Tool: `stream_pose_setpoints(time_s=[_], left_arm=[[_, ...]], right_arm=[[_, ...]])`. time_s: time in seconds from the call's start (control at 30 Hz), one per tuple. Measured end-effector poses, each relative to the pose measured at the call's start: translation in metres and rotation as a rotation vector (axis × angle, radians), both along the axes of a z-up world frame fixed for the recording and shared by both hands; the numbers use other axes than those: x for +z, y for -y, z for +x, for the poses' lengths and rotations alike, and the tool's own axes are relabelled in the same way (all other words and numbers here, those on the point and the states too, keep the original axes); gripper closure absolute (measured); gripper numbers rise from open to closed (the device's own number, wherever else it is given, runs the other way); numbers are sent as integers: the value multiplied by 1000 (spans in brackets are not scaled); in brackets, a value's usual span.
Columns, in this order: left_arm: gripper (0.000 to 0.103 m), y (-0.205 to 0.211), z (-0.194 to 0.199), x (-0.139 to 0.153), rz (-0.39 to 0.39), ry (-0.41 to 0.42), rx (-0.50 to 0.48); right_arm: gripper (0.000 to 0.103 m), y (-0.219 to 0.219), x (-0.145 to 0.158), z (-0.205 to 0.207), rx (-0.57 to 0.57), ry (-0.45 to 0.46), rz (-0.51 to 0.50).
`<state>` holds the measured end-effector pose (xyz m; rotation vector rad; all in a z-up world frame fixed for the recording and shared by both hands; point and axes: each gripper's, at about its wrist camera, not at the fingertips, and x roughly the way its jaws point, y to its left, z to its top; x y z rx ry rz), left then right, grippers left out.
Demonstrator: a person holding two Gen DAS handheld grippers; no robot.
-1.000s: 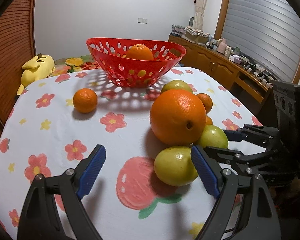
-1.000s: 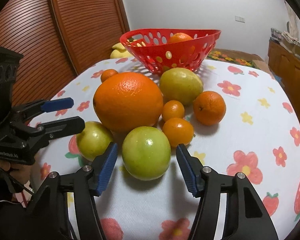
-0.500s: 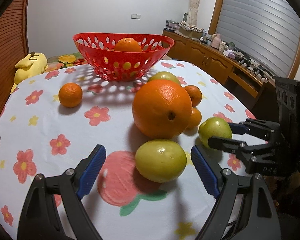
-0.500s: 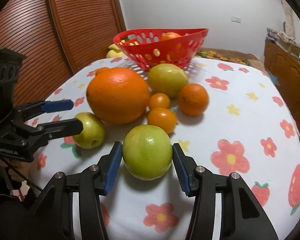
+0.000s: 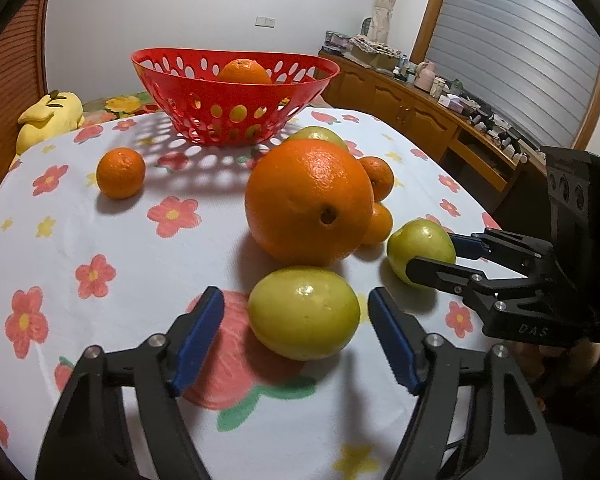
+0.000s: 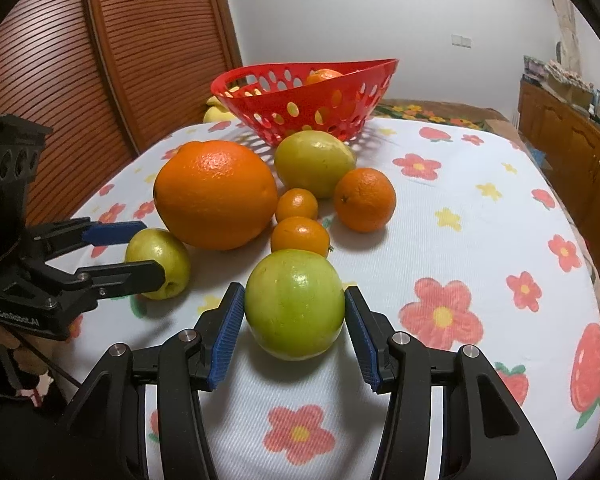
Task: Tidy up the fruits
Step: 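Grasp the green citrus with the right tool while the left tool grasps the pomelo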
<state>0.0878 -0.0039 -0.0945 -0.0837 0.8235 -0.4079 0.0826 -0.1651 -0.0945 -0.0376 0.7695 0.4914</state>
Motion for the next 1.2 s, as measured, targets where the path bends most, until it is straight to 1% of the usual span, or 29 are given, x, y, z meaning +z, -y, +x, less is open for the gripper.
stream_pose_setpoints(time_s=[0.03,0.07,0.13,0.3,0.5,0.67,0.73,1.0,1.2], left_arm=[[35,0,0,-1,-4,0,-4],[41,1,-1,-1,-7,-1,-7],[47,1,0,-4,-23,-8,-20],[47,2,-1,-3,-22,-4,-19],[47,-1,-4,-1,-9,-9,-8],[47,-5,-6,0,-13,-7,1],[47,-6,-7,2,-11,-1,3],[47,-16,-14,14,-25,29,19],[47,-26,-15,22,-27,52,43]], right_arm=[[51,0,0,0,-1,0,0],[51,1,0,0,-2,2,-1],[50,1,1,0,-3,3,2],[50,3,1,1,1,-4,14],[48,1,0,2,0,-10,6],[48,0,-1,4,-5,-16,6],[51,1,-1,4,-9,-13,4],[51,-3,0,-1,9,-1,-5],[51,-6,7,-3,23,15,-5]])
